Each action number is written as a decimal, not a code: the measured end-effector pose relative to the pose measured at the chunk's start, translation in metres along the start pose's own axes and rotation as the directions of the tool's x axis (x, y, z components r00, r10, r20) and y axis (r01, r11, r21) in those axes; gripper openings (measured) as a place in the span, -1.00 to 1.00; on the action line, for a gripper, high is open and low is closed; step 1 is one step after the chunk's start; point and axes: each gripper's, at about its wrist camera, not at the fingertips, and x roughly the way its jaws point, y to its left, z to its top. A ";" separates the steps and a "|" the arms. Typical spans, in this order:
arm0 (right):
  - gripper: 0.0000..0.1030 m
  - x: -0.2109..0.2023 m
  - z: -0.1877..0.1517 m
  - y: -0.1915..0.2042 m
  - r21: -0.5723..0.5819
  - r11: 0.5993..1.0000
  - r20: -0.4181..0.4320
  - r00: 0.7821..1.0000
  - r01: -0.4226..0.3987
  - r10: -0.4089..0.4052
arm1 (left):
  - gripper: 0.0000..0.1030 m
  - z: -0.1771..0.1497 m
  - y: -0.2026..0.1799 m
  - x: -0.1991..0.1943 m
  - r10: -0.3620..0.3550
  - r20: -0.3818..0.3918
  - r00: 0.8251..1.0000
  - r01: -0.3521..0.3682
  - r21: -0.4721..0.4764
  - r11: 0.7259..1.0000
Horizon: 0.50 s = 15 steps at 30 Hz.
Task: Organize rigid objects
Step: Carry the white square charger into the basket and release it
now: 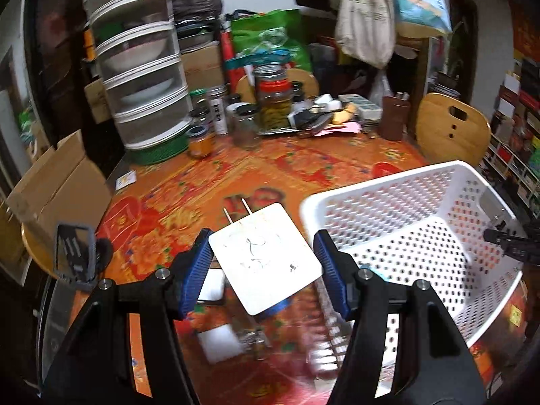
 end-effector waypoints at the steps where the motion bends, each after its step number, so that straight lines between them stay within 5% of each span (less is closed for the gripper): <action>1: -0.70 0.000 0.000 0.000 0.000 1.000 -0.001 1.000 0.000 0.000 | 0.13 0.002 -0.010 0.000 -0.010 -0.003 1.000 0.010 0.013 1.000; 15: -0.70 0.000 0.000 0.001 0.000 1.000 0.000 1.000 -0.011 0.011 | 0.13 -0.005 -0.083 0.039 -0.080 -0.105 0.991 0.090 0.093 0.992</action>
